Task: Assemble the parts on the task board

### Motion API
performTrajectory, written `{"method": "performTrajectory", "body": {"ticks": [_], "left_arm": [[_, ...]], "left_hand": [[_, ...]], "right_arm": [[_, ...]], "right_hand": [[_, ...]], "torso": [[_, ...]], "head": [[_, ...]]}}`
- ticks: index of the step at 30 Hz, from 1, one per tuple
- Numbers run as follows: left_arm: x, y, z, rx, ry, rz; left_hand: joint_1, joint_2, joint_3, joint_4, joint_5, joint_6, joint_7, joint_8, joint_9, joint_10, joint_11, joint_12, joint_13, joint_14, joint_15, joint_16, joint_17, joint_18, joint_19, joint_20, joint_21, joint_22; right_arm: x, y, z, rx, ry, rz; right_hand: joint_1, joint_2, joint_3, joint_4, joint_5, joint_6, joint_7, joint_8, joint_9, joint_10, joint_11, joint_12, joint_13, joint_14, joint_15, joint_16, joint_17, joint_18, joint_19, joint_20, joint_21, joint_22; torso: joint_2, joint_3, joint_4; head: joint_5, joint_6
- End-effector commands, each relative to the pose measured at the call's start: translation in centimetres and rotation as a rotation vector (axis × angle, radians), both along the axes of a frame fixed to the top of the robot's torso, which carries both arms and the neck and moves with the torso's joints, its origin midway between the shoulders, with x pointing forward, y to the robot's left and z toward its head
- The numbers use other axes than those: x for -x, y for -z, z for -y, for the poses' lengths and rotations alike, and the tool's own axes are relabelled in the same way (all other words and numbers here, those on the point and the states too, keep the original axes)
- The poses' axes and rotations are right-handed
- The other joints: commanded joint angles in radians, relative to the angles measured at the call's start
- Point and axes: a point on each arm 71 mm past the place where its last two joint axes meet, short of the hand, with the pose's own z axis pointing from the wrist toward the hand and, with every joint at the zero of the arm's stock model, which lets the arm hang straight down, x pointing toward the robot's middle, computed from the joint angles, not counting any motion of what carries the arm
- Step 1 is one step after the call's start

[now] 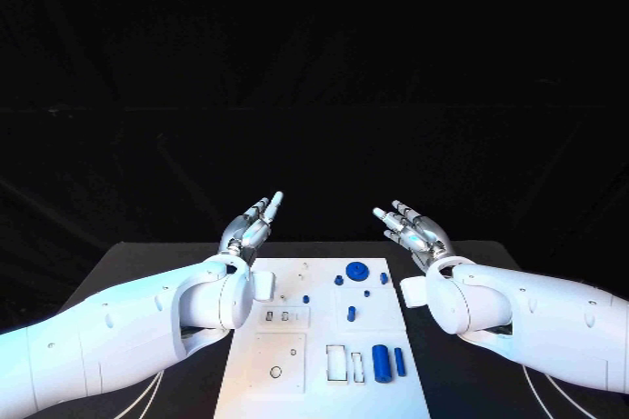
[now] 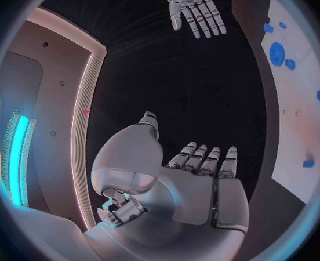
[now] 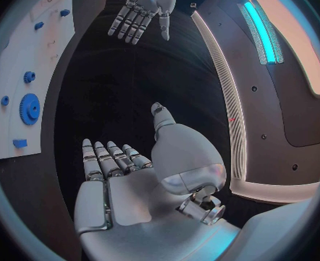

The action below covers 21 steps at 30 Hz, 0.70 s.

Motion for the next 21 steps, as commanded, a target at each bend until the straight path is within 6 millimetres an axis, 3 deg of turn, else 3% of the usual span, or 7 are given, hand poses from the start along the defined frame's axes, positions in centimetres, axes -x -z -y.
{"method": "performTrajectory", "body": {"ticks": [1,8,12,14,17,19,21], "left_arm": [[0.0,0.1,0.8,0.053,0.09,-0.044],[0.0,0.1,0.8,0.053,0.09,-0.044],[-0.1,0.2,0.6,0.053,0.121,-0.048],[-0.1,0.3,0.5,0.056,0.136,-0.05],[0.0,0.2,0.2,0.059,0.154,-0.05],[0.0,0.2,-0.1,0.055,0.166,-0.045],[0.1,0.1,-0.4,0.047,0.189,-0.035]], "left_hand": [[0.05,0.005,-0.002,0.015,0.006,0.011,0.048,0.008,0.002,0.0,0.012,0.007,0.002,0.001,0.011,0.003,0.002,0.021,0.001,0.017,0.004,0.002],[0.078,-0.001,-0.002,0.012,0.006,0.036,0.068,0.013,0.006,0.027,0.036,0.013,0.007,0.016,0.011,0.007,0.005,0.022,0.005,0.017,0.006,0.003],[0.109,-0.01,-0.002,0.008,0.007,0.082,0.081,0.023,0.012,0.076,0.049,0.024,0.014,0.089,0.058,0.03,0.021,0.022,0.052,0.022,0.024,0.015],[0.142,-0.018,0.001,0.001,0.009,0.147,0.113,0.04,0.022,0.191,0.086,0.057,0.032,0.29,0.081,0.104,0.06,0.029,0.25,0.022,0.11,0.065],[0.193,-0.028,0.009,-0.016,0.017,0.277,0.13,0.076,0.041,0.455,0.131,0.138,0.067,0.626,0.049,0.243,0.121,0.051,0.545,0.01,0.248,0.131],[0.238,-0.039,0.016,-0.036,0.007,0.365,0.131,0.099,0.051,0.643,0.121,0.193,0.087,0.686,0.032,0.261,0.125,0.066,0.586,0.01,0.263,0.132],[0.307,-0.059,0.028,-0.078,0.009,0.542,0.118,0.151,0.075,0.755,0.092,0.229,0.096,0.756,0.003,0.28,0.131,0.086,0.628,0.009,0.279,0.134]], "right_arm": [[-0.1,0.1,-0.8,-0.021,-0.211,-0.036],[-0.3,0.1,-0.5,-0.007,-0.282,-0.056],[-1.0,-0.3,0.7,0.16,-0.264,0.058],[-1.1,-0.4,0.9,0.204,-0.27,0.082],[-1.3,-0.6,1.1,0.271,-0.288,0.115],[-1.4,-0.6,1.2,0.318,-0.306,0.13],[-1.6,-0.7,1.1,0.369,-0.33,0.143]], "right_hand": [[0.116,-0.011,0.023,-0.076,-0.094,0.034,0.17,0.008,0.005,0.042,0.02,0.012,0.006,0.032,0.017,0.01,0.005,0.009,0.013,0.015,0.018,0.005],[0.204,-0.026,0.074,-0.164,-0.153,0.249,0.167,0.057,0.032,0.303,0.0,0.064,0.031,0.306,-0.012,0.066,0.031,0.041,0.176,0.011,0.149,0.052],[0.232,-0.032,0.096,-0.199,-0.162,0.403,0.164,0.091,0.047,0.526,-0.014,0.109,0.045,0.53,-0.04,0.117,0.046,0.067,0.347,0.011,0.272,0.096],[0.246,-0.033,0.11,-0.219,-0.161,0.472,0.163,0.102,0.05,0.632,-0.022,0.128,0.048,0.653,-0.056,0.146,0.052,0.084,0.405,0.01,0.304,0.107],[0.258,-0.036,0.134,-0.247,-0.15,0.583,0.157,0.117,0.053,0.692,-0.036,0.134,0.045,0.741,-0.078,0.16,0.049,0.106,0.469,0.008,0.335,0.116],[0.262,-0.042,0.148,-0.253,-0.151,0.649,0.148,0.125,0.053,0.73,-0.048,0.138,0.045,0.805,-0.096,0.172,0.05,0.12,0.513,0.004,0.359,0.124],[0.264,-0.049,0.163,-0.253,-0.148,0.709,0.137,0.128,0.052,0.772,-0.061,0.138,0.044,0.861,-0.112,0.174,0.051,0.123,0.553,-0.007,0.382,0.132]], "torso": [[0.0,-0.0001,-0.0002],[0.0,-0.0001,-0.0002],[0.0,-0.0004,0.0009],[0.0,-0.0007,0.0007],[0.001,-0.0013,-0.0001],[0.001,-0.0015,0.0004],[0.0,-0.001,-0.0007]], "head": [[0.0,0.0],[0.0,0.0],[-0.005,-0.01],[-0.006,-0.009],[-0.007,-0.009],[-0.004,-0.014],[0.0,-0.015]]}}
